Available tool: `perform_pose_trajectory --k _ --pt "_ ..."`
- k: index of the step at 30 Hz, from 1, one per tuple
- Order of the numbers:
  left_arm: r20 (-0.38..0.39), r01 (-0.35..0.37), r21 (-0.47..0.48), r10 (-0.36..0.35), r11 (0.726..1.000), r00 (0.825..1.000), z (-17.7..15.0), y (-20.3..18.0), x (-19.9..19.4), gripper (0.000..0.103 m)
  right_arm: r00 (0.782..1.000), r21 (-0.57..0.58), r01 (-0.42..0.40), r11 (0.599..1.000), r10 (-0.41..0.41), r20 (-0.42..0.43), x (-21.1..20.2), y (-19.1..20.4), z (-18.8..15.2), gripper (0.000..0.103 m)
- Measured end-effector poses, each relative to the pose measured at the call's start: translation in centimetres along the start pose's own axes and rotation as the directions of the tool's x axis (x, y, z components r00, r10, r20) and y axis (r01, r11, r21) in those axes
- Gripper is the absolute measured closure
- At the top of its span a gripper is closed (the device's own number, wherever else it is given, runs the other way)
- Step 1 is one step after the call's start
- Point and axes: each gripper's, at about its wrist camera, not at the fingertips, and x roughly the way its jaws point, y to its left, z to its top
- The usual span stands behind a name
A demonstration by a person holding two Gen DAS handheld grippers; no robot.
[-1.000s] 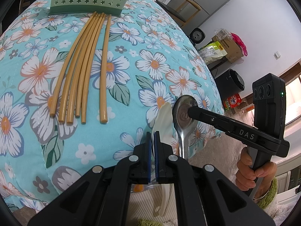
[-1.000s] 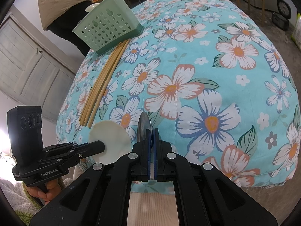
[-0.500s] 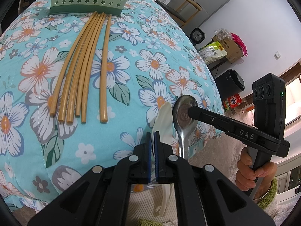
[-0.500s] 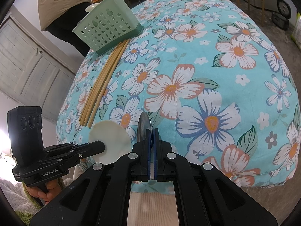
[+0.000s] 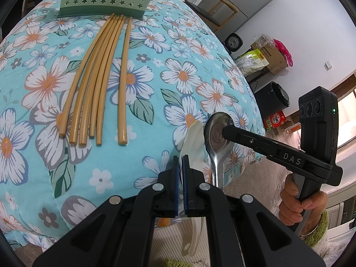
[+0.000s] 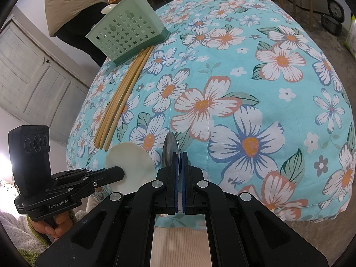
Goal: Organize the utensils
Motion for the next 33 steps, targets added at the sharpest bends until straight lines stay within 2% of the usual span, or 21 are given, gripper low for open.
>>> perform_pose_trajectory --k 33 --pt "-0.002 0.000 -0.001 0.000 1.000 1.000 0.03 0.01 0.01 0.101 1.000 0.009 -0.004 1.000 0.004 -0.001 -0.02 -0.21 0.11 0.102"
